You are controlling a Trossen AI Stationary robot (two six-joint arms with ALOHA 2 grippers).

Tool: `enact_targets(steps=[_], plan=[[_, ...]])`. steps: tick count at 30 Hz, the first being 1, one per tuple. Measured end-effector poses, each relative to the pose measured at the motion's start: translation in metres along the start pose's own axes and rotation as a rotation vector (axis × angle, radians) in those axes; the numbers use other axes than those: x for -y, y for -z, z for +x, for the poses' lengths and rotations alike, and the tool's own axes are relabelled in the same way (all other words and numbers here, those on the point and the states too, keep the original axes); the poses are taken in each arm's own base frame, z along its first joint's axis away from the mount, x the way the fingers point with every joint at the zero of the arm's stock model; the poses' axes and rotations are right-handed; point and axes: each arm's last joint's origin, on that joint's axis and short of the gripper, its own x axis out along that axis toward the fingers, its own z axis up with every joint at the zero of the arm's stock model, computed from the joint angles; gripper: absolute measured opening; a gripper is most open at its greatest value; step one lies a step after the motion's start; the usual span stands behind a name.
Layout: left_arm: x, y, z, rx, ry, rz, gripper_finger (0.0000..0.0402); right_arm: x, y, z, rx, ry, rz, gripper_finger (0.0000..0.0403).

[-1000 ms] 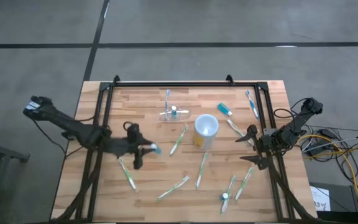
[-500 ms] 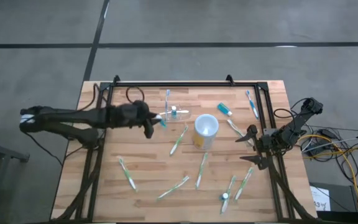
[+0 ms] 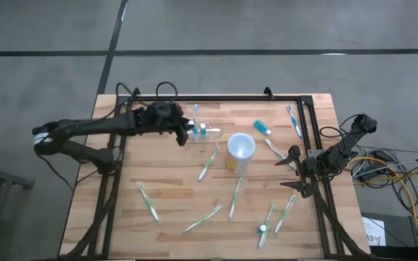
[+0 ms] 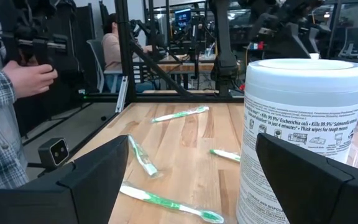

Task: Pick & Place toothbrushing station
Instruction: Put the blue mouthwash into the middle section of the transparent organizer

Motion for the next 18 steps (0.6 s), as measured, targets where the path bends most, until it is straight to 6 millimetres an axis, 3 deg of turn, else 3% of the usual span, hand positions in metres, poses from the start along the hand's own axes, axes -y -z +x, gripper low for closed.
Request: enact_targets(steps=[10,18], plan=[[-0.002,-0.013,0.041,-0.118,-0.059,0.079,0.0115,0.000,0.000,0.000,0.000,0.000,0.000,0.0348],[-0.015,-0.017,0.049,-0.147,-0.135,0.042,0.0115,0.000,0.000,0.000,0.000,0.000,0.000,0.0345]])
